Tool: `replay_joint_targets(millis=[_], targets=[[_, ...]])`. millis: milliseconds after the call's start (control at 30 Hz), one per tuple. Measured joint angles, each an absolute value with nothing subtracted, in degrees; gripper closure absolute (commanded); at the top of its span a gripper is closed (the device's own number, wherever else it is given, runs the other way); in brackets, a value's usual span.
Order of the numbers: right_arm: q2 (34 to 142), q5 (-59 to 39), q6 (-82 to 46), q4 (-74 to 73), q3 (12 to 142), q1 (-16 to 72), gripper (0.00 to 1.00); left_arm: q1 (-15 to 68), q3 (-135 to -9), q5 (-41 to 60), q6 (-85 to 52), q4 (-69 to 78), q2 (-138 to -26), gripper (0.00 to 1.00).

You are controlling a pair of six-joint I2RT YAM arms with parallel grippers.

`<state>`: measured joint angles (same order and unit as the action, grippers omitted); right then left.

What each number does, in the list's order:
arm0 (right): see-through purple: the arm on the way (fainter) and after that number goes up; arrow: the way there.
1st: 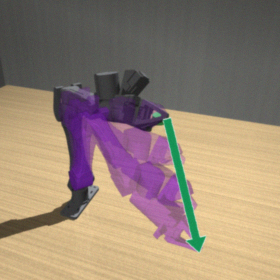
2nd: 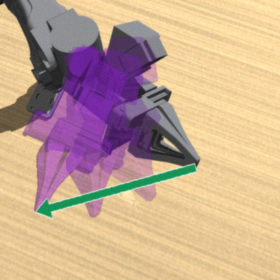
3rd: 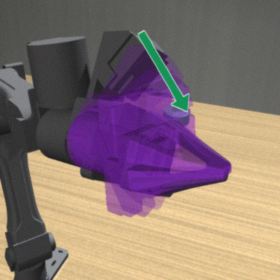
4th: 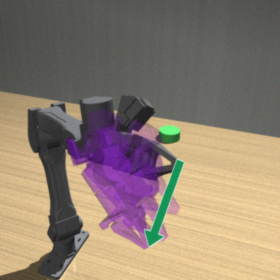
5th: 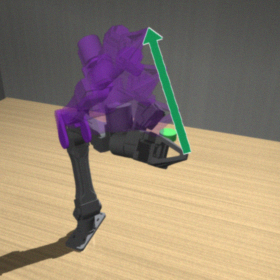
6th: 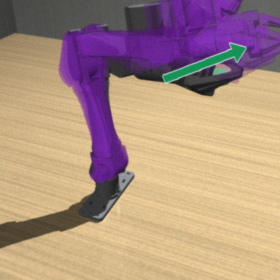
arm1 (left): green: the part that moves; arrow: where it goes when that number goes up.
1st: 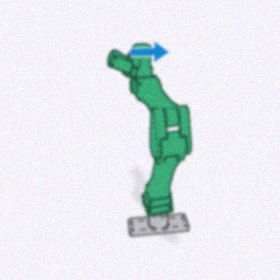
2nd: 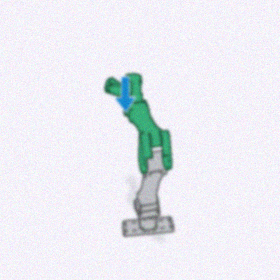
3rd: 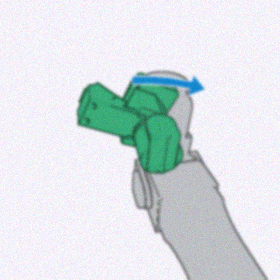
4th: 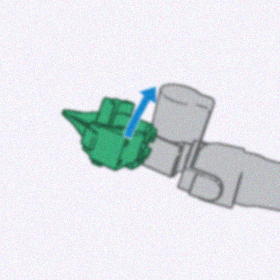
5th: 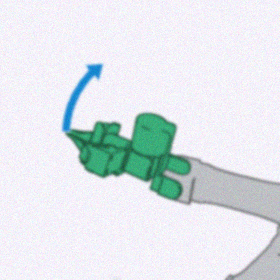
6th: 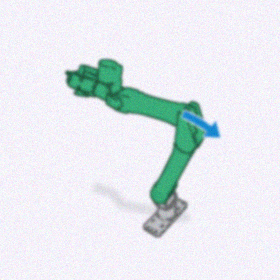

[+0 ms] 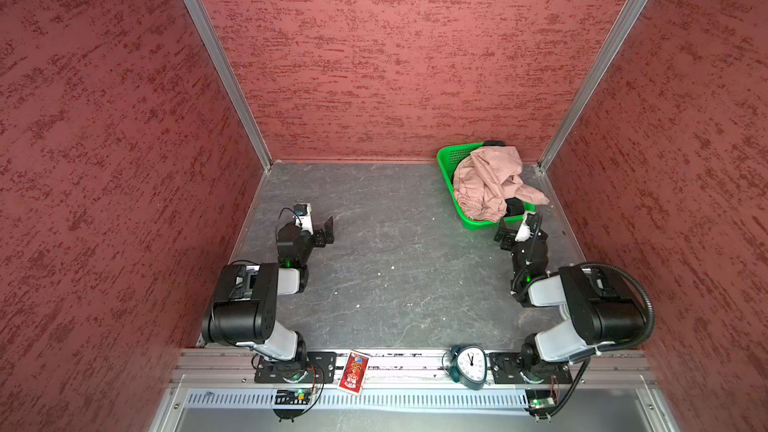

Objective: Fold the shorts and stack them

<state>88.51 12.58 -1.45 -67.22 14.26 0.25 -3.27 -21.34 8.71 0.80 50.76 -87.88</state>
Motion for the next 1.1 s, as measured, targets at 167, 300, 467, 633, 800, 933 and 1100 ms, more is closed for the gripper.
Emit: replay_joint_targets(millis=[167, 300, 467, 633, 800, 933, 1100], targets=[[88.51, 12.58, -1.45, -67.22, 14.24, 0.25, 0.01, -3.27, -21.34, 8.71, 0.80, 50.76, -87.88, 0.00], [88.51, 12.27, -1.48, -67.00, 14.37, 0.14, 0.01, -3.27, -21.34, 8.71, 0.80, 50.76, -87.88, 0.01], [88.51, 11.29, -1.76, -66.17, 14.81, -0.91, 0.01, -3.27, -21.37, 8.73, 0.80, 50.76, -87.88, 0.01], [88.51, 10.04, -2.13, -65.67, 15.33, -1.45, 0.01, -3.27, -21.34, 8.71, 0.80, 50.76, -87.88, 0.01], [88.51, 9.43, -2.17, -65.23, 15.33, -1.61, 0.01, -3.27, -21.34, 8.71, 0.80, 50.76, -87.88, 0.01], [88.51, 9.19, -2.17, -64.84, 15.33, -1.61, 0.01, -3.27, -21.37, 8.71, 0.80, 50.76, -87.88, 0.01], [88.47, 9.19, -2.20, -64.79, 15.33, -1.61, 0.01, -3.27, -21.34, 8.71, 0.80, 50.76, -87.88, 0.01]])
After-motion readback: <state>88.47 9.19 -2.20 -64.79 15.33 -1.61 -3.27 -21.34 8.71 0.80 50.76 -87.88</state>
